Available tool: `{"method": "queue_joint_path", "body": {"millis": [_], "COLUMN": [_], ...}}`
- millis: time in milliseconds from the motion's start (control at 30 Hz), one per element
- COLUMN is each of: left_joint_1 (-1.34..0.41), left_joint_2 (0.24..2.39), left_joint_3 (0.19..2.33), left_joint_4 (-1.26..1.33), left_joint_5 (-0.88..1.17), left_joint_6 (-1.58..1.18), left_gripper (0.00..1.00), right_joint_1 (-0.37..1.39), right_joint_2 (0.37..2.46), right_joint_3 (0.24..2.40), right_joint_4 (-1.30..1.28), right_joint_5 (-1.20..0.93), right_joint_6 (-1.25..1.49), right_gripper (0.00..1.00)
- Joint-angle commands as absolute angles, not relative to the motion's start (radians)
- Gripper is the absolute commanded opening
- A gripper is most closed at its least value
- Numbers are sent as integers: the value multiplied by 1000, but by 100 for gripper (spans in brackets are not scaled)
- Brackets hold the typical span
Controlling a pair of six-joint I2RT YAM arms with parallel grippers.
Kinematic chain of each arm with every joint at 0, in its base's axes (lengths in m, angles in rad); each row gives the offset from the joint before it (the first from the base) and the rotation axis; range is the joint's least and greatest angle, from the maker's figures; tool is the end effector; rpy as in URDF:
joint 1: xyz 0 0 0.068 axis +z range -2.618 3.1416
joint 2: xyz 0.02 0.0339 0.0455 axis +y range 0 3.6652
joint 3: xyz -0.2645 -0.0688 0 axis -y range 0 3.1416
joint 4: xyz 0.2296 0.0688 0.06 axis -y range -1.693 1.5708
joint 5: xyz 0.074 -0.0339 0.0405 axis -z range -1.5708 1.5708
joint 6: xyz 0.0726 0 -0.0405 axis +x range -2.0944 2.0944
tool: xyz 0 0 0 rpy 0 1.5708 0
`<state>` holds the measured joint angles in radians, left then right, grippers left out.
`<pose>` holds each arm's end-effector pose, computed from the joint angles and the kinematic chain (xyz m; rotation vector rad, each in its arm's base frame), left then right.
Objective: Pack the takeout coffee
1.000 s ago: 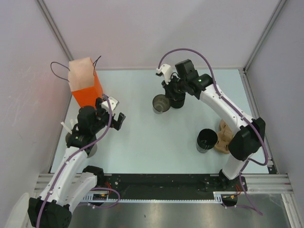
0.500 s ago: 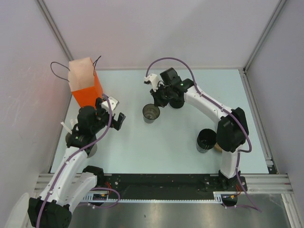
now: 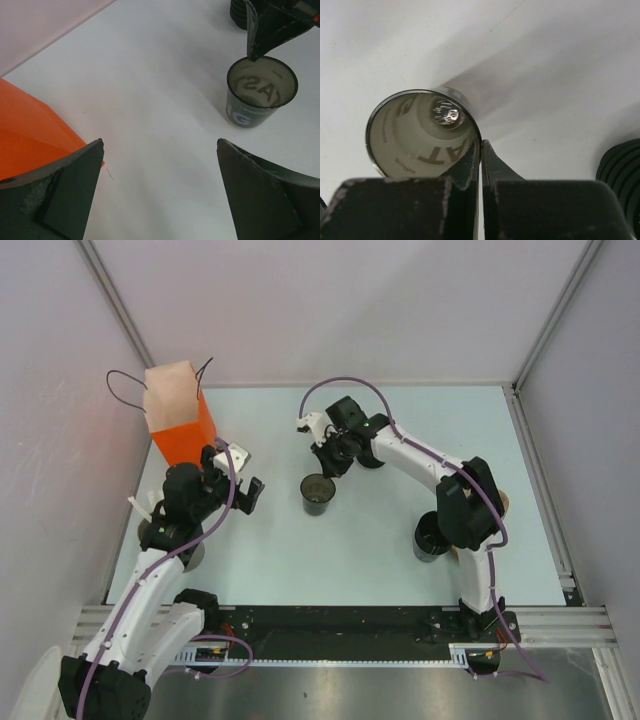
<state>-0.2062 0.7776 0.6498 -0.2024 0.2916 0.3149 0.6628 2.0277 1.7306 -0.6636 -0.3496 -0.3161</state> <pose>0.1941 -0.0619 0.2828 0.6753 1.7670 -0.2028 0.3436 0.2997 0.2245 -1.3192 2.1760 0.5800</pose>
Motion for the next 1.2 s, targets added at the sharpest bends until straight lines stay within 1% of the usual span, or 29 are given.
{"method": "queue_joint_path", "body": {"millis": [0,667,1000,1167], "left_joint_1": [-202,-202,-202,-203], "left_joint_2": [769,772,772,769], "left_joint_3": [643,641,641,640], "left_joint_4": [-160,-160,-160,-160], "left_joint_5": [301,304,305,304], "left_joint_6": [322,324,325,325], "left_gripper": [100,100,100,100], "right_joint_1": [673,726,747,749], "right_joint_2": [2043,2026,1971,1962], "right_joint_3": [1775,1779,1766,1758], "right_joint_4": [-667,-684,-681,-675], "right_joint_5": [-330,-261,-252,-210], "right_joint_6": [-331,-356,-357,-362], "right_gripper": [0,0,0,0]}}
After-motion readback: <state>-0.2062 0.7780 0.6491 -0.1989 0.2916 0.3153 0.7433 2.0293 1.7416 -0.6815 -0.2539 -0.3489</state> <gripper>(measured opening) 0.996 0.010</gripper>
